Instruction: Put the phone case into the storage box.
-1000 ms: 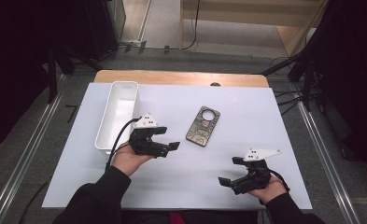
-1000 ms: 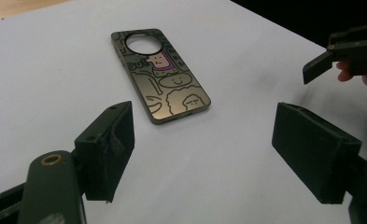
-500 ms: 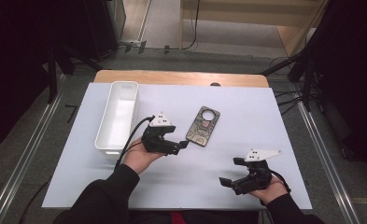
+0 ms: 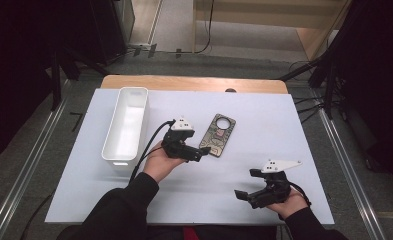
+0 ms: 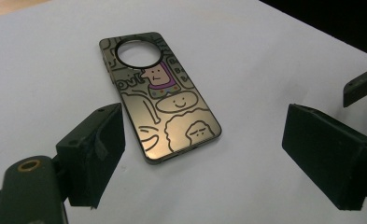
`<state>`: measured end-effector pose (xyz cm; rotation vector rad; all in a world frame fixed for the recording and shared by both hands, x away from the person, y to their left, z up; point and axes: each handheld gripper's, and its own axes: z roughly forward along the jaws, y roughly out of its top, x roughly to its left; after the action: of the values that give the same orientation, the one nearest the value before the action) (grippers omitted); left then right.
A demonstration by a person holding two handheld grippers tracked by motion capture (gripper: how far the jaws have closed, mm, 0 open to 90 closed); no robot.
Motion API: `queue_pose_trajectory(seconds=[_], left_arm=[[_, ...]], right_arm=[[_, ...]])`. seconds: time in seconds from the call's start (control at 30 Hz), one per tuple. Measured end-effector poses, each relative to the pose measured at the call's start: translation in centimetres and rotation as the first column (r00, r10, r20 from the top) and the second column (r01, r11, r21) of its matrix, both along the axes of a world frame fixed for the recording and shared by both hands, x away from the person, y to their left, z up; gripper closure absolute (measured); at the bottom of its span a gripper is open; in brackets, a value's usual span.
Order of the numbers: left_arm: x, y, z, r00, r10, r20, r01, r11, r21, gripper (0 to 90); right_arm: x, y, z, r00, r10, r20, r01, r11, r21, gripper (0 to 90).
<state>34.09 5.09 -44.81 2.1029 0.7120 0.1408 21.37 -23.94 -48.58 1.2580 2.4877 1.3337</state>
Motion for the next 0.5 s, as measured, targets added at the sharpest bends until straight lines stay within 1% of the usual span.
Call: queue_pose_trajectory(seconds=[0.07, 0.1, 0.13, 0.17, 0.2, 0.3, 0.4, 0.43, 0.5], left_arm=[[0.2, -0.4, 0.0, 1.0, 0.003, -0.008, -0.003, 1.0, 0.009, 6.7], [0.4, -0.7, -0.1, 0.9998, 0.011, -0.017, -0.011, 0.9999, 0.011, 6.7], [0.6, -0.8, -0.1, 0.9997, 0.014, -0.022, -0.014, 0.9998, 0.015, 2.9], [0.7, -0.9, -0.1, 0.9996, 0.014, -0.025, -0.014, 0.9998, 0.014, 2.0], [0.8, -1.1, -0.1, 0.9996, 0.016, -0.024, -0.016, 0.9998, 0.009, 2.0], [1.1, -1.6, 0.0, 0.9993, 0.034, -0.013, -0.034, 0.9993, 0.017, 2.0], [1.5, -2.0, 0.1, 0.999, 0.038, -0.025, -0.038, 0.9992, 0.013, 2.1], [1.6, -2.1, 0.1, 0.9987, 0.044, -0.026, -0.043, 0.999, 0.005, 2.4], [1.8, -2.3, 0.1, 0.9984, 0.046, -0.031, -0.046, 0.9989, 0.012, 3.6]], right_arm=[[0.0, 0.0, 0.0, 1.0, -0.001, -0.002, 0.001, 1.0, -0.001, 0.0], [0.0, 0.0, 0.0, 1.0, -0.001, -0.002, 0.001, 1.0, -0.001, 0.0], [0.0, 0.0, 0.0, 1.0, 0.0, -0.002, 0.0, 1.0, 0.0, 0.0], [0.0, 0.0, 0.0, 1.0, -0.001, -0.003, 0.001, 1.0, -0.001, 0.0], [0.0, 0.0, 0.0, 1.0, -0.001, -0.003, 0.001, 1.0, -0.001, 0.0], [0.0, 0.0, 0.0, 1.0, 0.0, -0.002, 0.0, 1.0, 0.001, 0.0], [0.0, 0.0, 0.0, 1.0, 0.0, -0.002, 0.0, 1.0, 0.002, 0.0], [0.1, -0.1, 0.0, 1.0, 0.0, -0.002, 0.0, 1.0, 0.002, 0.0], [0.1, -0.1, 0.0, 1.0, 0.0, -0.002, 0.0, 1.0, 0.002, 0.0]])
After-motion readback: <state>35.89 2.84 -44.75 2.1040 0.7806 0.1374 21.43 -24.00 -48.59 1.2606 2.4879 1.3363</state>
